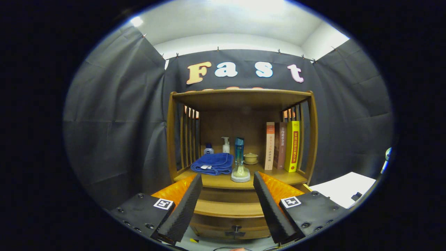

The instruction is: Pull open the drawer, take out the items inside it, and place them on the countertop above the cabinet.

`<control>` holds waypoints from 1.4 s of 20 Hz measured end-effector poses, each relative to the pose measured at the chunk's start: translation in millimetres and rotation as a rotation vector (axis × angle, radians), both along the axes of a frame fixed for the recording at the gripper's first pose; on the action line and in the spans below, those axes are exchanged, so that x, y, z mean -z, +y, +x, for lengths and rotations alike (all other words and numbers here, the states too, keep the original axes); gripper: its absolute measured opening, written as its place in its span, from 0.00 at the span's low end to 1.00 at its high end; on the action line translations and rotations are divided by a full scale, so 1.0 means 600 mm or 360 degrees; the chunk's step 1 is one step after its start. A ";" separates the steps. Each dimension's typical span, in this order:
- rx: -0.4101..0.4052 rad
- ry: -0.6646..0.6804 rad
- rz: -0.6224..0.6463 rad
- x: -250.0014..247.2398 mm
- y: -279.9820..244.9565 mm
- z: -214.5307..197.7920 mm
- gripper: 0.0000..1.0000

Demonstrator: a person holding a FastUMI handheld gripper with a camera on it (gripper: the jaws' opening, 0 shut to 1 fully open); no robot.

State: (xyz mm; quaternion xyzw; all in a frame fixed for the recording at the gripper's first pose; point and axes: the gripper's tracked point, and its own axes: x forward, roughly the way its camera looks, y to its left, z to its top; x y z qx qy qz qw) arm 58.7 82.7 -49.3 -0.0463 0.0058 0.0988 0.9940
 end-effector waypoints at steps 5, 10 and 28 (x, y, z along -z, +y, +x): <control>0.0023 0.0057 0.0002 0.093 -0.001 -0.033 0.97; 0.0074 0.0066 -0.0031 0.161 -0.016 -0.042 0.96; 0.0191 0.0192 -0.0082 0.311 -0.050 0.014 0.97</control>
